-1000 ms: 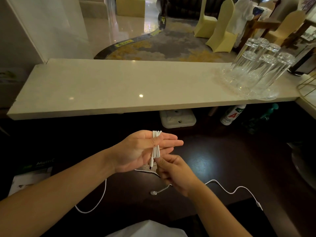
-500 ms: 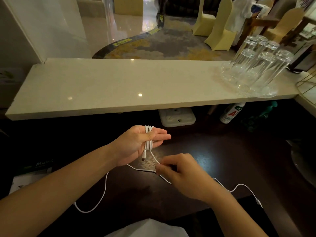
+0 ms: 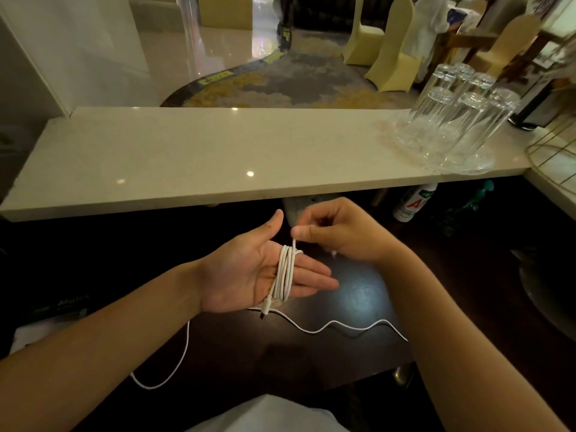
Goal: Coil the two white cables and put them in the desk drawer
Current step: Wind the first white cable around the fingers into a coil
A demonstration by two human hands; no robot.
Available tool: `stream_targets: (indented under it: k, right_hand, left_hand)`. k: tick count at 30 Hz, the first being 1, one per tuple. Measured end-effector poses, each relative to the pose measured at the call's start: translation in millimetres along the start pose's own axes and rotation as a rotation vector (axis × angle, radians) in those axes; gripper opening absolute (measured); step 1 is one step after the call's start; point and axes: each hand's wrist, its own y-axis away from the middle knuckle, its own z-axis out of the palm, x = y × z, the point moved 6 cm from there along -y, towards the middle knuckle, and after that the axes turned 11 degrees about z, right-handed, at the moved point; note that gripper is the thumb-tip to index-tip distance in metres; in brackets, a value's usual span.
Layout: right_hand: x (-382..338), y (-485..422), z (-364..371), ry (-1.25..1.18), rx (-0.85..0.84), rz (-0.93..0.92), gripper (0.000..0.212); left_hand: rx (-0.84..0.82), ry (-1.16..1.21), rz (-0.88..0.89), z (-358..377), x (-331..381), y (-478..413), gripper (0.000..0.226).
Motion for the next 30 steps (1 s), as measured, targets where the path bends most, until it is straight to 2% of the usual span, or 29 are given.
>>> stream_targets:
  k: [4,7,10,14,18,22,24,27,30]
  right_hand:
    - [31.0,-1.9,27.4,-0.288,-0.076,0.064,0.026]
    - [47.8,6.0,57.0,-0.616,-0.094,0.135,0.029]
    - [59.6,15.7,86.8,-0.827,-0.039,0.257,0.034]
    - [58.1,27.8,94.5,-1.035,0.033,0.279,0.034]
    - [51.0,36.6,91.1,-0.979,0.013,0.227,0.039]
    - [42.1,39.4,80.8,-0.805,-0.028,0.216,0.038]
    - [39.5,40.1,71.2,-0.684,0.057,0.184,0.030]
    - [31.8,41.5,58.1,-0.591,0.206,0.117,0.021]
    - [26.8,40.9,50.2,-0.526,0.306,0.076,0.016]
  left_hand:
    - [-0.098,0.107,0.033,5.8,1.3,5.3,0.094]
    - [-0.134,0.156,0.066,4.7,3.8,4.0,0.091]
    - [-0.106,0.148,0.095,-1.0,4.3,0.4,0.088]
    - [-0.017,0.173,0.129,-4.8,6.4,-2.3,0.070]
    - [0.092,0.059,0.137,-11.6,7.3,-3.7,0.062]
    - [0.170,-0.213,0.182,-14.8,9.3,-5.3,0.064]
    - [0.168,-0.269,0.159,-16.0,9.0,-5.6,0.066]
    - [0.176,-0.213,0.145,-15.8,10.4,-6.1,0.067]
    - [0.336,-0.165,0.230,-13.7,15.7,-8.4,0.067]
